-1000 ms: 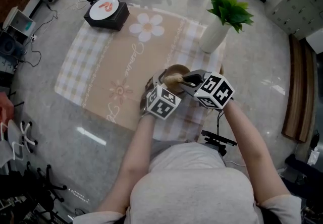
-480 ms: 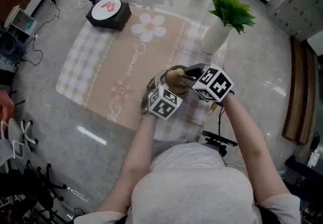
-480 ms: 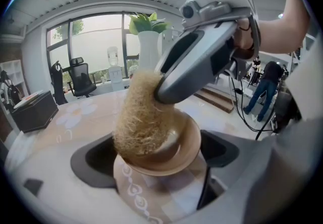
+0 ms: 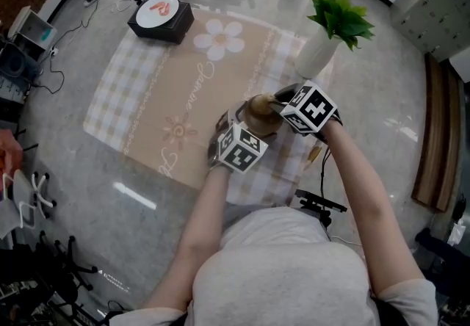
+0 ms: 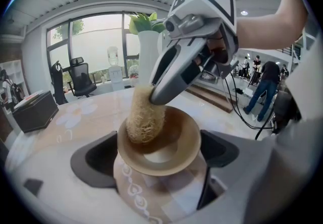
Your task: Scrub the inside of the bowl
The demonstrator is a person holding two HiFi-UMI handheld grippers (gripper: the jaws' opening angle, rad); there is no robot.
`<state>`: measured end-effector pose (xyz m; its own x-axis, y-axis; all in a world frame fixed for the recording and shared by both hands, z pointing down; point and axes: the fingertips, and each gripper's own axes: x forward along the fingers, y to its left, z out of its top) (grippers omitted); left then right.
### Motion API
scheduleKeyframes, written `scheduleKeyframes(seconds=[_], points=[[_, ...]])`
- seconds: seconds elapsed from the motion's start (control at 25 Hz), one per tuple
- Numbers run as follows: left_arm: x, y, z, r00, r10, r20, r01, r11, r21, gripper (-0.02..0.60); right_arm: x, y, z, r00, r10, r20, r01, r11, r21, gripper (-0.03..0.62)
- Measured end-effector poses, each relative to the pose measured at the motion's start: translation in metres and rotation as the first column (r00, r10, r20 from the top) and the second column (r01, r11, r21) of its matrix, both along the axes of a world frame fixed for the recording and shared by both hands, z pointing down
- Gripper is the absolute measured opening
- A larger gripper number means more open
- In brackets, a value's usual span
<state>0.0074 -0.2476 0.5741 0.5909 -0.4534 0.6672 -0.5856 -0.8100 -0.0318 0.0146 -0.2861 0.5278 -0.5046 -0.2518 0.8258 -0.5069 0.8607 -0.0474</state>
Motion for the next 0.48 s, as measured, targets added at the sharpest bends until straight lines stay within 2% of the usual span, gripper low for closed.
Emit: scheduleKeyframes(seconds=[0.48], points=[[-0.001, 0.0, 0.001, 1.0, -0.002, 0.001, 0.002, 1.0, 0.001, 0.517, 0.013, 0.005, 0.006, 0.992, -0.079, -0.094, 0.078, 0.997, -0.019, 0.058]])
